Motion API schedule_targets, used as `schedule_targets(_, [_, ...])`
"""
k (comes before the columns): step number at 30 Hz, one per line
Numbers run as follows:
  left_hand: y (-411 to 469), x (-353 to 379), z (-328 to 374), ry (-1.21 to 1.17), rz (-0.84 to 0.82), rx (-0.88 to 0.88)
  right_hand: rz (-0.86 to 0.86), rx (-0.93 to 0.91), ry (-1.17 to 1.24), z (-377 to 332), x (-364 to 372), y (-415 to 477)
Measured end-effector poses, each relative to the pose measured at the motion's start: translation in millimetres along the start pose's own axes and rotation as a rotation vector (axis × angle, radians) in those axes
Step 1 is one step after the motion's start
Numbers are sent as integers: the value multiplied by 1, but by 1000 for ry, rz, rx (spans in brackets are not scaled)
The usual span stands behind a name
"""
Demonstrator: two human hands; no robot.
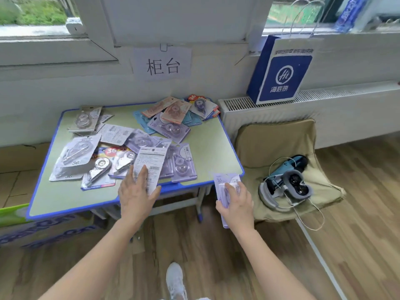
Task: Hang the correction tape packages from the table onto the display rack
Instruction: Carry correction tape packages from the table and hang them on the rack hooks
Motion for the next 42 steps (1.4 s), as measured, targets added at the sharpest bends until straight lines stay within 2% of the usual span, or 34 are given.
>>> schedule_targets(5, [-73, 18, 25, 12, -20, 69, 15, 16, 7, 54, -13, -59])
schedule_targets(10, [-149, 40, 50, -29, -97, 115, 43, 108, 7, 109, -26, -131])
schedule_targets(22, [-290, 79, 114, -36, -329, 572, 219, 565, 42, 194, -43, -334])
schedule_targets(32, [-467, 92, 176, -92, -527, 953, 421, 974, 82, 258, -70, -538])
schedule_targets(37, [-556, 105, 227, -146, -566, 1108, 528, 1085, 79, 316, -96, -613])
schedule_targets(42, [-653, 125, 283, -214, -602, 1160, 592, 1133, 67, 389, -125, -686])
Point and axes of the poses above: each hand's wrist, its own y-axis towards the middle knuckle, its own x-axis out of the palm, z = x × y, the point moved 2 cm from there along y, towards the middle knuckle, and after that the axes turned 4 degrees about -y, right-handed, at the moved point
